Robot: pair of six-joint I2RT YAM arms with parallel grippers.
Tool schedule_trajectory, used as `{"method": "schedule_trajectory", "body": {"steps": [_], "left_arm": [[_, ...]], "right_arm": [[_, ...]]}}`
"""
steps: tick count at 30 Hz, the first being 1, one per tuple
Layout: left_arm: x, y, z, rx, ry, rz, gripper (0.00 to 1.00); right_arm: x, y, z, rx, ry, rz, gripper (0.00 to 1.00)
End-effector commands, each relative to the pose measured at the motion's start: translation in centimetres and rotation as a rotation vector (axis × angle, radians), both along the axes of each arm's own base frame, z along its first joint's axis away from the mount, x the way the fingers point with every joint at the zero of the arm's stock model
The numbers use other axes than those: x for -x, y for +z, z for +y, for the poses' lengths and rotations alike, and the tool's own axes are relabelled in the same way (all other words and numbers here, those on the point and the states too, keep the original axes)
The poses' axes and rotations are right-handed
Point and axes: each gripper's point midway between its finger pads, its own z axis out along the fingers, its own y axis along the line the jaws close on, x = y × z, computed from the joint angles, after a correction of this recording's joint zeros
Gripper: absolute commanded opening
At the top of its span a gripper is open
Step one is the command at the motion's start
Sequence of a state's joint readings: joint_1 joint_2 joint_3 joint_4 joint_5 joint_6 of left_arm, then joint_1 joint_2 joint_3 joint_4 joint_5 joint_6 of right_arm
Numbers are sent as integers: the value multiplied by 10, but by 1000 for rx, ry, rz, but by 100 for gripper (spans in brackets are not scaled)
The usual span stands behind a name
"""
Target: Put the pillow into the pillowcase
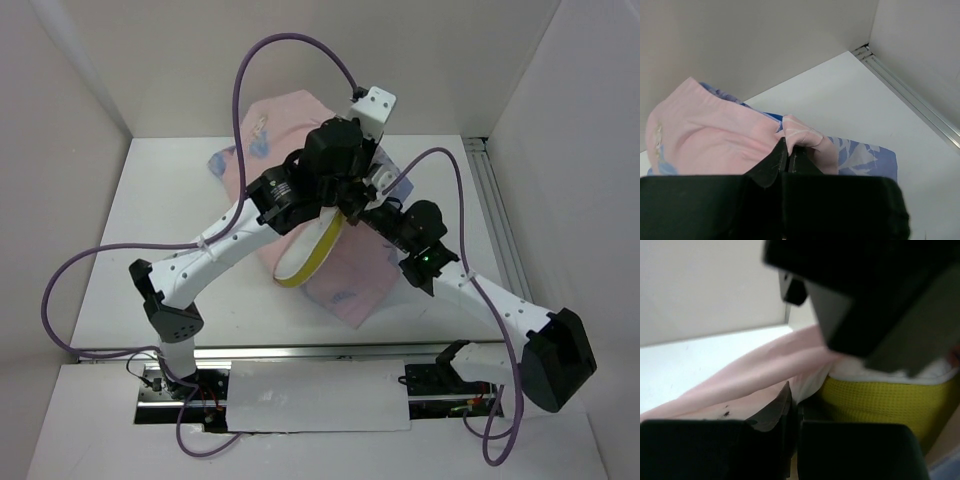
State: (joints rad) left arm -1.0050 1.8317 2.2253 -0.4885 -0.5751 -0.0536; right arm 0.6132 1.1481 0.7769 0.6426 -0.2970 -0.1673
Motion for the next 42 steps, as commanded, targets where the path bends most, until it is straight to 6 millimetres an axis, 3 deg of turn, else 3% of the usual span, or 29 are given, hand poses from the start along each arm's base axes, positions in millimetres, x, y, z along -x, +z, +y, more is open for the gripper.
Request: {"method": "schedule_trajectory", "body": {"steps": [1,3,6,7,8,9,11,13,14,15,16,17,19,20,21,23,24,26,28,29,31,32,33,34,35,37,38,39,42], "left_arm": [[70,81,-37,247,-251,-103,0],[69,85,-33,255,-232,-110,0],[58,65,-37,216,-180,-88,1],[56,56,-41,199,-180,-78,9],[53,45,-46,171,-180,-71,25],[52,34,-49,150,-180,-58,64],[51,13,-54,103,-189,-19,100],[48,-10,-53,74,-156,20,100],[47,-22,-52,56,-144,44,100],[44,-36,-45,46,-118,80,100],[44,-37,-37,55,-105,94,100],[34,-41,-25,60,-78,115,100],[28,-62,-12,84,-64,205,100],[11,-57,13,123,-20,215,100],[6,-74,24,113,1,260,100],[-5,-84,45,167,24,321,100],[-20,-82,70,196,76,324,100],[-43,-99,104,213,170,358,100],[-59,-116,141,232,256,410,100],[-57,-122,140,224,251,426,100],[-76,-135,175,247,338,440,100],[-81,-155,179,243,349,483,100],[-92,-164,197,249,387,495,100],[-100,-172,203,252,400,509,100],[-112,-198,204,251,404,565,100],[-132,-220,221,268,436,616,100],[-145,-222,219,290,413,619,100],[-157,-255,219,283,425,684,100],[-184,-274,217,312,389,727,100]], "right_arm": [[-33,41,-8,-147,-116,-62,0],[-39,40,-11,-178,-131,-37,0],[-45,13,-22,-173,-198,41,0],[-43,12,-28,-177,-222,49,0],[-44,-1,-32,-170,-246,98,0],[-50,-16,-46,-193,-314,160,0],[-52,-41,-64,-188,-399,263,1],[-60,-70,-95,-242,-563,413,1],[-59,-107,-110,-185,-653,535,5],[-60,-122,-133,-269,-788,636,10],[-63,-125,-154,-301,-877,690,17],[-56,-161,-167,-212,-952,802,33],[-56,-175,-189,-171,-1036,866,52],[-53,-188,-194,-129,-1057,908,63],[-43,-202,-202,-77,-1096,967,78],[-39,-210,-220,-62,-1159,1002,89],[-32,-220,-225,-38,-1186,1043,94],[-27,-223,-238,-35,-1227,1073,99],[-23,-226,-241,-24,-1234,1095,99],[-23,-225,-244,-27,-1243,1098,99],[-15,-230,-245,13,-1241,1127,99],[-14,-229,-245,18,-1243,1132,99],[-12,-230,-244,26,-1237,1144,99],[-9,-228,-245,26,-1236,1144,99],[-8,-229,-237,41,-1195,1156,99],[-9,-216,-229,11,-1133,1132,99],[-10,-209,-216,11,-1054,1125,99],[-10,-205,-206,9,-995,1111,99],[-13,-180,-171,-3,-771,1026,99]]}}
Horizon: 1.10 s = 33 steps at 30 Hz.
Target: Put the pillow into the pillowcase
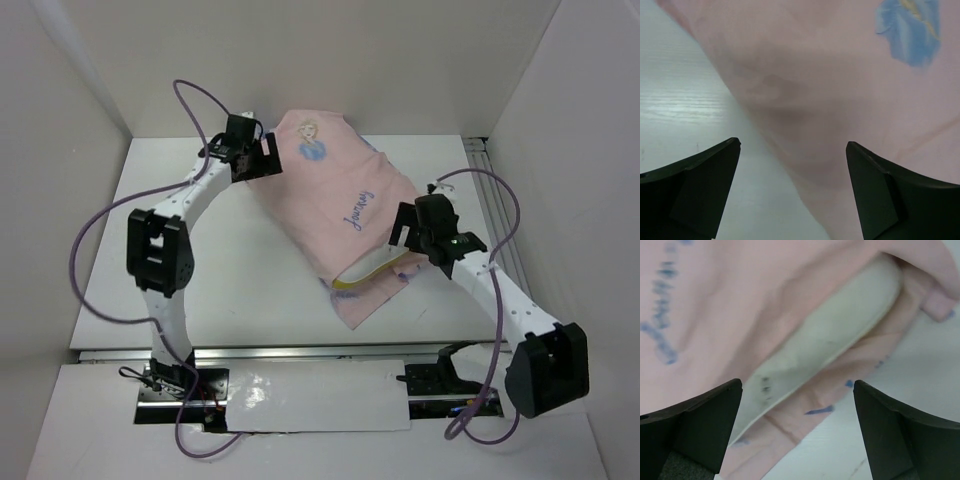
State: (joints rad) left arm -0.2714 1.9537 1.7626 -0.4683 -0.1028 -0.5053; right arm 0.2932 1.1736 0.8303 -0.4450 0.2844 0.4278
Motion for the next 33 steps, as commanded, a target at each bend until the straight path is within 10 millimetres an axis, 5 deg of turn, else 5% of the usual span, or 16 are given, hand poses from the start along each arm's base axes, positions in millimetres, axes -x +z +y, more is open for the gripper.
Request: {"method": "schedule_trajectory", "body": {"steps": [1,5,8,9,11,17,18,19,20,21,25,27,28,29,31,33], "left_arm": [[-28,-37,-12,100,-49,59,100],[-43,-66,-21,151,-62,87,93],[-32,-86,-33,203,-122,121,40],[-29,-83,-34,211,-130,111,7],[-17,-80,-37,212,-140,106,0],[38,-47,-30,176,-140,38,0],[60,-60,-29,170,-148,67,0],[70,-54,-23,160,-135,55,0],[85,-23,-28,160,-150,-13,0],[101,-31,-17,123,-104,12,0],[141,-3,12,49,44,-33,4],[155,3,25,28,97,-14,32],[160,2,36,3,153,-3,72],[171,-3,45,-23,184,35,85],[179,5,56,-49,236,19,100],[186,4,55,-79,240,24,100]], "right_arm": [[-6,45,52,-113,269,-172,99],[-9,50,84,-182,415,-221,99],[-9,29,95,-184,444,-166,99],[-6,15,99,-181,456,-142,99],[-6,-5,110,-220,473,-131,99],[-16,-25,134,-289,541,-133,82],[-18,-27,135,-281,548,-137,81],[-19,-23,139,-285,559,-153,81],[-21,-20,148,-296,583,-178,80],[-16,-14,161,-333,627,-191,80],[-15,4,188,-333,667,-248,72],[-15,3,190,-273,671,-227,72],[-20,5,186,-229,636,-231,72],[-24,17,191,-211,641,-249,73],[-27,21,176,-156,552,-234,76],[-22,27,165,-132,499,-223,84]]}}
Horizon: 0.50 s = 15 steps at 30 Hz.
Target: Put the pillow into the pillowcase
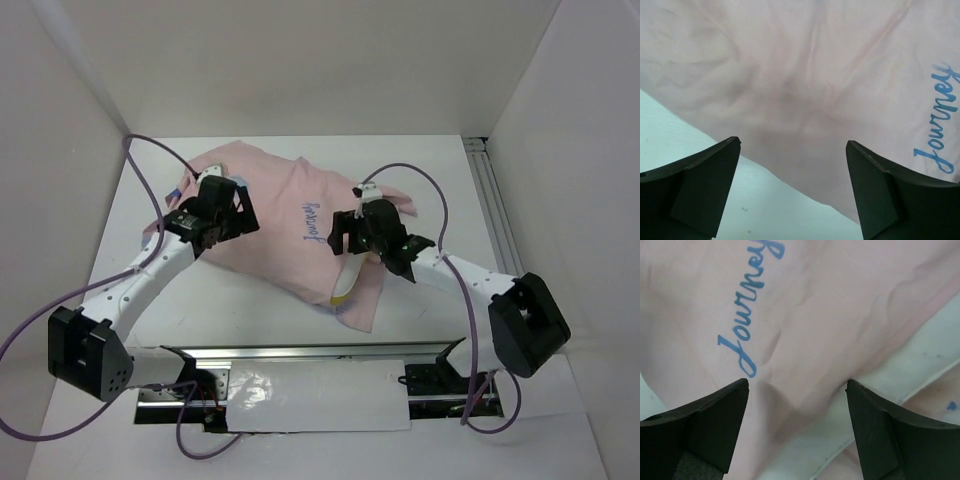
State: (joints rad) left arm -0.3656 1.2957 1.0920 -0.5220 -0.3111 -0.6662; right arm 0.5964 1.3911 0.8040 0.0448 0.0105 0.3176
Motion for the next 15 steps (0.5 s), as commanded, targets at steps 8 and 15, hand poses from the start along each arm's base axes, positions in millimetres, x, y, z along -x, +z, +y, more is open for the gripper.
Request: {"method": "schedule_trajectory", "body": {"steps": [8,15], "left_arm": [[12,34,-75,-93,-189,-68,100],[13,30,-217,-139,-599,-106,100]], "right_arm": [[8,36,-103,-37,-443,40,97],[33,-5,-119,-126,-398,174,79]]}}
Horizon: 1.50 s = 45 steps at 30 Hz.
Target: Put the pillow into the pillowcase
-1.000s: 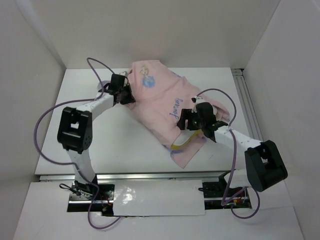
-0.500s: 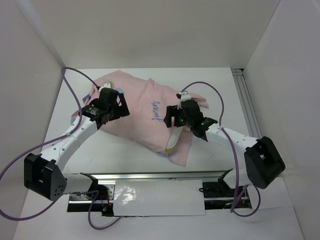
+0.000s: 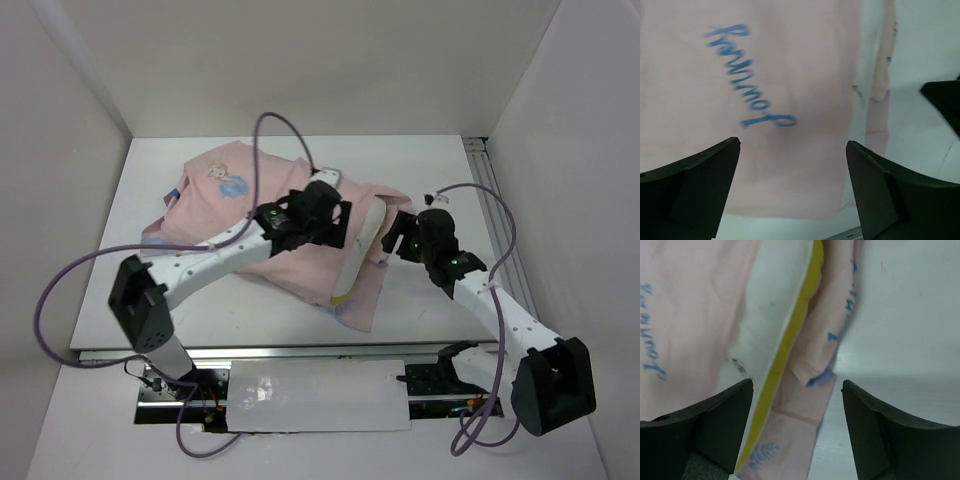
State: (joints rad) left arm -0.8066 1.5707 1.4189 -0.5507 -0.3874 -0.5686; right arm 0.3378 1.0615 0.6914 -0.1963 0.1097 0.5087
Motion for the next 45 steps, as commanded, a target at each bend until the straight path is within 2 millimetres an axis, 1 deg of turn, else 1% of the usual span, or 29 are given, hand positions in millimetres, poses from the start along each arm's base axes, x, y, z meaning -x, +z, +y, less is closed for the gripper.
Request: {"method": "schedule_trajectory", "body": {"steps": [1,2,3,5,7,9,10,11,12,13,15,16,19,21,24,26,28,30,31,32,33,34,35,36,38,39,40,44,45], "left_arm": [[3,-20,-63,-73,-195,-17,100],[-1,-12,-78,-70,-221,-39,100],[0,-18,-86,-83,-232,-27,100],[-5,-35,-102,-121,-252,-1,100],[-8,-47,-106,-137,-245,26,91],[-10,-60,-107,-160,-232,47,77],[-12,-64,-107,-167,-217,49,43],[-11,-66,-105,-174,-217,55,22],[-10,-64,-106,-165,-198,72,5],[-9,-63,-107,-159,-206,79,0],[-11,-45,-113,-116,-221,35,0],[-14,-29,-112,-96,-215,-5,0],[-17,-12,-111,-67,-212,-52,0],[-9,-4,-114,-40,-242,-71,0],[-13,-1,-109,-55,-225,-95,0],[-10,-11,-99,-118,-220,-65,0],[-9,-21,-97,-159,-213,-52,0],[-9,-25,-97,-188,-235,-54,27],[-7,-30,-100,-190,-262,-39,44],[-1,-35,-102,-194,-278,-27,74],[0,-44,-101,-218,-289,-17,89],[1,-44,-102,-213,-297,-12,100],[2,-53,-100,-228,-298,3,100],[2,-53,-100,-229,-298,3,100],[7,-65,-96,-244,-308,28,97],[6,-63,-98,-236,-307,21,94],[7,-67,-96,-244,-308,28,82],[11,-81,-90,-268,-304,59,60],[10,-81,-89,-268,-290,56,52]], "right_arm": [[20,-25,4,-75,53,84,78],[25,-27,7,-98,76,95,78],[26,-33,1,-110,66,103,78],[26,-28,-1,-136,71,87,78],[30,-33,-11,-142,42,86,78],[31,-32,-13,-160,58,75,78],[34,-36,-12,-164,66,89,78],[32,-34,-13,-174,66,79,78],[36,-38,-11,-181,91,91,78],[36,-36,-8,-183,115,82,77],[40,-33,3,-207,197,62,76],[39,-33,7,-218,217,51,76],[47,-38,25,-246,314,42,76],[46,-36,38,-276,353,26,76],[42,-37,40,-270,342,20,79],[40,-39,39,-263,328,30,80],[39,-45,35,-249,304,48,80],[37,-46,33,-242,291,57,80],[37,-46,34,-251,285,62,80],[37,-46,34,-251,285,62,81],[38,-50,30,-251,273,69,81],[38,-50,30,-251,273,70,81],[38,-52,26,-251,259,80,81],[40,-54,26,-250,257,94,81],[40,-56,23,-241,253,100,81],[40,-56,23,-241,252,100,81],[40,-57,22,-234,257,97,81],[42,-55,19,-226,254,95,81],[42,-55,19,-226,254,95,81]]}}
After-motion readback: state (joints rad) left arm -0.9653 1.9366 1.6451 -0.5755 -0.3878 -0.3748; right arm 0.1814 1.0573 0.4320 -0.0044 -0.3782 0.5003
